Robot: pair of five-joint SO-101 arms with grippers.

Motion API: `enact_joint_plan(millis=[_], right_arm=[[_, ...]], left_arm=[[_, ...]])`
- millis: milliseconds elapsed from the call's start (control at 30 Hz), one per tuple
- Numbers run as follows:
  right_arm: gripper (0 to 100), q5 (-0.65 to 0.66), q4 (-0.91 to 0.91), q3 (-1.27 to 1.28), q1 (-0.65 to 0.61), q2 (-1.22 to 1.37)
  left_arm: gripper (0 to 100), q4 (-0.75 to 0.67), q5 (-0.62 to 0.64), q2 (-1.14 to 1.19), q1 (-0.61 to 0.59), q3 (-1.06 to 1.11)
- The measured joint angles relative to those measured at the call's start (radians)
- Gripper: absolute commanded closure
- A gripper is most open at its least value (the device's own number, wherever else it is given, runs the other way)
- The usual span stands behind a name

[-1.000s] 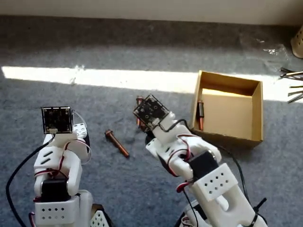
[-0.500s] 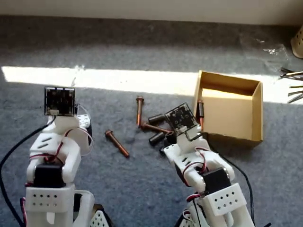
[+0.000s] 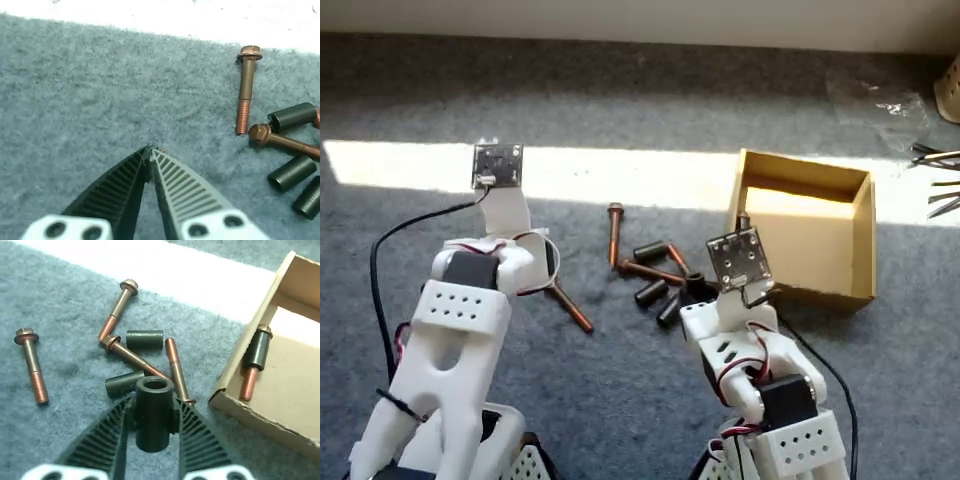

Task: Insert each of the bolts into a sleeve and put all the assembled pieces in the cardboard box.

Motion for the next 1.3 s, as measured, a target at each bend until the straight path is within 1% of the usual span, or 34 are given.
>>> enact_joint_plan(millis=[67, 167, 233, 367, 433, 700, 900, 1033, 1167, 1300], right_arm=[[99.5, -0.003, -0.006, 0.018, 0.006, -0.018], [99.5, -0.003, -0.038, 0.049, 0.025, -0.032], [99.5, -0.003, -0.046, 0.052, 0.026, -0.035], [99.5, -0.003, -0.055, 0.054, 0.028, -0.038], [99.5, -0.003, -0.055, 0.054, 0.028, -0.038], [99.5, -0.003, -0.055, 0.054, 0.028, -0.038], [99.5, -0.003, -0.055, 0.054, 0.028, -0.038], [99.5, -0.003, -0.055, 0.054, 0.028, -0.038], [99.5, -0.003, -0.055, 0.054, 0.028, -0.038], [99.5, -0.003, -0.055, 0.054, 0.028, -0.038]], left_arm=[[97, 0.000, 0.057, 0.025, 0.018, 0.000], [88, 0.000, 0.097, 0.055, 0.018, 0.000], [85, 0.025, 0.117, 0.081, 0.021, 0.000], [85, 0.097, 0.239, 0.132, 0.020, 0.000], [85, 0.120, 0.279, 0.137, 0.025, -0.002], [86, 0.129, 0.305, 0.141, 0.029, -0.003], [86, 0.005, 0.305, 0.141, 0.031, 0.074], [86, -0.018, 0.305, 0.141, 0.029, 0.075], [86, -0.041, 0.311, 0.141, 0.078, 0.100], [86, -0.121, 0.342, 0.141, 0.106, 0.147]])
